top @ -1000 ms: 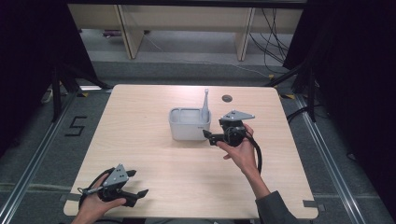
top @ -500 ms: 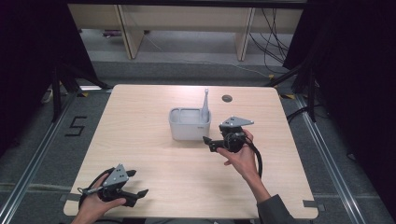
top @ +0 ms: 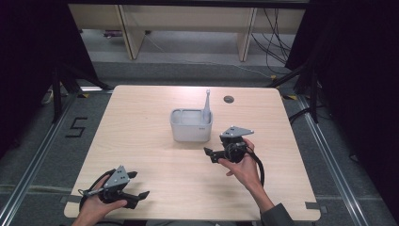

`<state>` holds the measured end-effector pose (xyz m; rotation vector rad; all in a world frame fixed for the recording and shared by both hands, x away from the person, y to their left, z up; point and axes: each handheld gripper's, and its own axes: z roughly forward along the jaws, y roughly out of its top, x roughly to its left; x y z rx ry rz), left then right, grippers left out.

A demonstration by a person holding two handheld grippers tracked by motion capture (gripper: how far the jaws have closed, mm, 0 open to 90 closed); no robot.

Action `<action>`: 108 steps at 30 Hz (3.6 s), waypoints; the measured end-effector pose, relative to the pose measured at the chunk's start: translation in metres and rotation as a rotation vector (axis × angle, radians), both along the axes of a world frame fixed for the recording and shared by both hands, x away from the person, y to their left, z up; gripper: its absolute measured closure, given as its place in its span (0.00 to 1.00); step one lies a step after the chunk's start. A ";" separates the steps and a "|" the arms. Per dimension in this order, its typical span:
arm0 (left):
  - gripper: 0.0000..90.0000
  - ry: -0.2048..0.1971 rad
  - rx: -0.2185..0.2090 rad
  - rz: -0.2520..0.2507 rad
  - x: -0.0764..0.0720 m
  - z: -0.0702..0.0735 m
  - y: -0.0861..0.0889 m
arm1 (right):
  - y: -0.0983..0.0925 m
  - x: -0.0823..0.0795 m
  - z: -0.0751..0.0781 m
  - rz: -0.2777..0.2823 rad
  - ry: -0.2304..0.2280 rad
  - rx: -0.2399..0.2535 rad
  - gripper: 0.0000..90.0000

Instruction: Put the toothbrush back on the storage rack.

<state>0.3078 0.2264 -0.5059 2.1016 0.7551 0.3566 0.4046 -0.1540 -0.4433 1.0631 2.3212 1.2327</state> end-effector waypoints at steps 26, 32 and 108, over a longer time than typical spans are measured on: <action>0.17 0.006 0.016 -0.002 0.000 0.001 0.000 | -0.004 -0.033 -0.028 0.034 0.066 -0.032 0.23; 0.17 0.006 0.024 -0.007 0.000 0.001 0.001 | -0.006 -0.041 -0.030 0.041 0.068 -0.024 0.22; 0.17 0.005 0.010 0.001 -0.001 0.001 0.000 | -0.019 -0.092 -0.052 0.082 0.136 -0.090 0.19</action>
